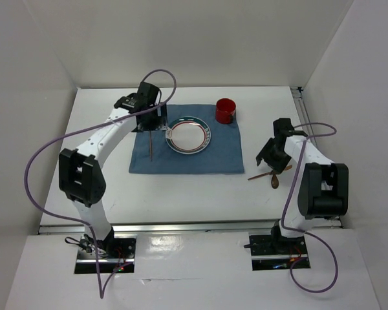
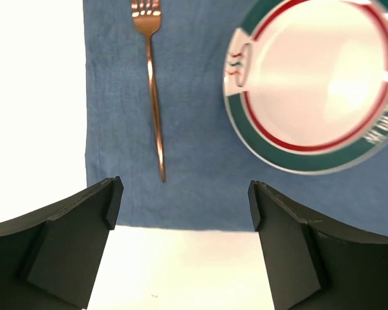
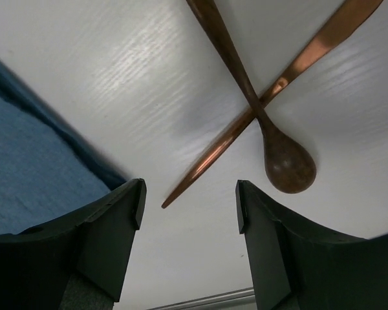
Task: Set the dinner table for one person
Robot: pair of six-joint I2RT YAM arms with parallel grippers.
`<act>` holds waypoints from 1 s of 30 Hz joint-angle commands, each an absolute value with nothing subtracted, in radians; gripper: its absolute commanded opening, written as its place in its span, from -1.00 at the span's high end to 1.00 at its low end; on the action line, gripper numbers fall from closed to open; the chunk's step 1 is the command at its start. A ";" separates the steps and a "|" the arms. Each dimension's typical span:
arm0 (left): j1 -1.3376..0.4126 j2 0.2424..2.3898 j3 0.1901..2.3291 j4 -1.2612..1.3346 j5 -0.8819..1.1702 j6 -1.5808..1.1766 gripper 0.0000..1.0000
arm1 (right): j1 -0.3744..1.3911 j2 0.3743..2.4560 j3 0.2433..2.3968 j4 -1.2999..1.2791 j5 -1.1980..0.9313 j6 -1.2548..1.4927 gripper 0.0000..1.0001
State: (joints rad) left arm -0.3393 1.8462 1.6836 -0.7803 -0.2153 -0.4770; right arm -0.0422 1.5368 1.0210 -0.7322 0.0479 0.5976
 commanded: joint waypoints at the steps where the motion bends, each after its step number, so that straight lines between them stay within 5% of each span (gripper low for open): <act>1: -0.377 1.767 1.652 -0.784 -0.247 -0.499 -0.97 | -0.048 1.586 0.988 -0.715 0.044 0.698 -0.37; 12: -0.451 1.695 1.552 -0.736 -0.221 -0.528 -0.94 | -0.048 1.723 0.985 -0.641 0.093 0.767 -0.05; 19: -0.502 1.686 1.534 -0.736 -0.221 -0.552 -0.94 | -0.048 1.723 0.986 -0.611 0.114 0.744 0.72; 23: -0.512 1.686 1.554 -0.755 -0.230 -0.552 -0.94 | -0.048 1.675 1.017 -0.588 0.092 0.642 0.94; 30: -0.522 1.709 1.617 -0.821 -0.270 -0.552 -0.94 | -0.048 1.573 1.072 -0.569 0.025 0.488 1.00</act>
State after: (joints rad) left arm -0.5163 1.7321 1.5642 -0.7944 -0.2363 -0.5316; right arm -0.0437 1.6661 1.0241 -0.6350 0.0505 0.5793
